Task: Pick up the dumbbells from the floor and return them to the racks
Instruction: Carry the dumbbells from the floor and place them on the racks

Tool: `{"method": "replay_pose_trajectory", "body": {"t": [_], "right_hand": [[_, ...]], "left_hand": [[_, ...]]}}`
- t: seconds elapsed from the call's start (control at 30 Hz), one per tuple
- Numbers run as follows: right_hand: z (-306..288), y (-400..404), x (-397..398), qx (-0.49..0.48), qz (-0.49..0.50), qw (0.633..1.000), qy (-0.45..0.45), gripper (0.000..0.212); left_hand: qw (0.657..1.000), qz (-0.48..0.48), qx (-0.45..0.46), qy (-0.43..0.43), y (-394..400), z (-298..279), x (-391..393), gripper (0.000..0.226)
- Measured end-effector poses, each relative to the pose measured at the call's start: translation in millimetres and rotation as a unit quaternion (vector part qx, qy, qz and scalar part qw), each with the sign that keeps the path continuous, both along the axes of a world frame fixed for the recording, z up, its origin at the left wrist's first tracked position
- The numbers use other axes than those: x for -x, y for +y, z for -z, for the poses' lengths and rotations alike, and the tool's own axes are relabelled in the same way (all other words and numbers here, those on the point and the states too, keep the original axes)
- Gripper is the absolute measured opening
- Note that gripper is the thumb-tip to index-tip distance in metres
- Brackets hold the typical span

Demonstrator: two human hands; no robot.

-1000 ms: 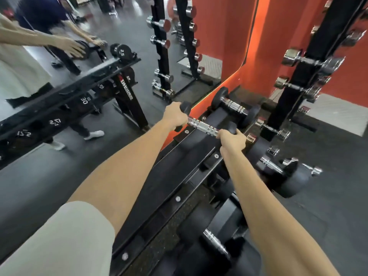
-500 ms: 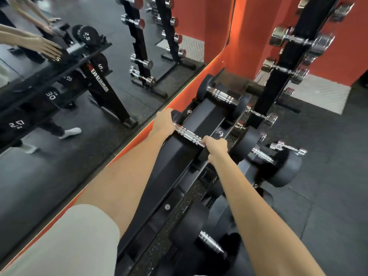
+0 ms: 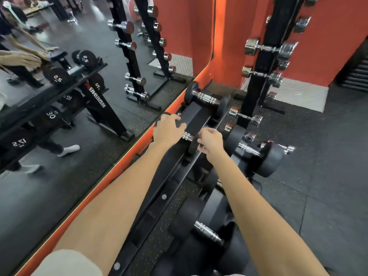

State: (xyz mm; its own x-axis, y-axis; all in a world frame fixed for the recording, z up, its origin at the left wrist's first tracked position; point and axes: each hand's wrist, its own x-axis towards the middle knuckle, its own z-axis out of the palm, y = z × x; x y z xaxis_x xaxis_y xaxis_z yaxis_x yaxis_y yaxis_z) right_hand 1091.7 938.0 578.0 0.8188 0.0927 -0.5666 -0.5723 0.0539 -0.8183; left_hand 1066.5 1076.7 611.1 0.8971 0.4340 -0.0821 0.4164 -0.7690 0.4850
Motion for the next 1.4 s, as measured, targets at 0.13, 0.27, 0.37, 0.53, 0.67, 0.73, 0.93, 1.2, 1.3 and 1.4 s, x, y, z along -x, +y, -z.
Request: {"method": "replay_pose_trajectory", "body": {"t": [0.13,0.27,0.37,0.53,0.67,0.73,0.93,1.2,1.3,1.4], "right_hand": [[-34.8,-50.0,47.4,-0.011,0.02,0.998,-0.061,0.021],[-57.7,-109.6,112.9,0.019,0.033,0.991,-0.126,0.017],[-63.0,-171.4,164.7,0.015,0.078,0.982,-0.171,0.029],[-78.1,-280.9,267.9,0.028,0.147,0.965,-0.214,0.024],[-98.1,-363.7,350.1,0.053,0.188,0.955,-0.223,0.013],[-103.2,-401.6,388.3,0.068,0.212,0.949,-0.223,0.019],[-107.9,-502.8,510.0,0.094,0.275,0.932,-0.218,0.023],[-101.6,-621.4,714.6,0.13,0.324,0.918,-0.189,0.028],[-95.8,-662.2,802.3,0.13,0.342,0.915,-0.171,0.028],[-89.7,-698.2,876.4,0.124,0.374,0.907,-0.149,0.026]], "left_hand": [[0.992,0.014,0.089,-0.084,-38.9,-24.6,51.8,0.015],[0.98,0.053,0.143,-0.127,-86.3,-41.8,106.5,0.025],[0.965,0.101,0.179,-0.163,-147.6,-51.9,141.9,0.038],[0.938,0.218,0.219,-0.154,-271.6,-67.4,221.2,0.017],[0.916,0.299,0.225,-0.141,-351.4,-79.1,281.4,0.01],[0.908,0.328,0.229,-0.125,-384.5,-82.0,307.7,0.01],[0.884,0.395,0.237,-0.077,-473.6,-84.2,397.9,0.012],[0.847,0.467,0.253,-0.034,-589.1,-69.7,565.8,0.009],[0.832,0.487,0.265,-0.006,-631.9,-55.3,641.9,0.012],[0.817,0.514,0.26,0.018,-676.0,-46.9,705.0,0.016]]}}
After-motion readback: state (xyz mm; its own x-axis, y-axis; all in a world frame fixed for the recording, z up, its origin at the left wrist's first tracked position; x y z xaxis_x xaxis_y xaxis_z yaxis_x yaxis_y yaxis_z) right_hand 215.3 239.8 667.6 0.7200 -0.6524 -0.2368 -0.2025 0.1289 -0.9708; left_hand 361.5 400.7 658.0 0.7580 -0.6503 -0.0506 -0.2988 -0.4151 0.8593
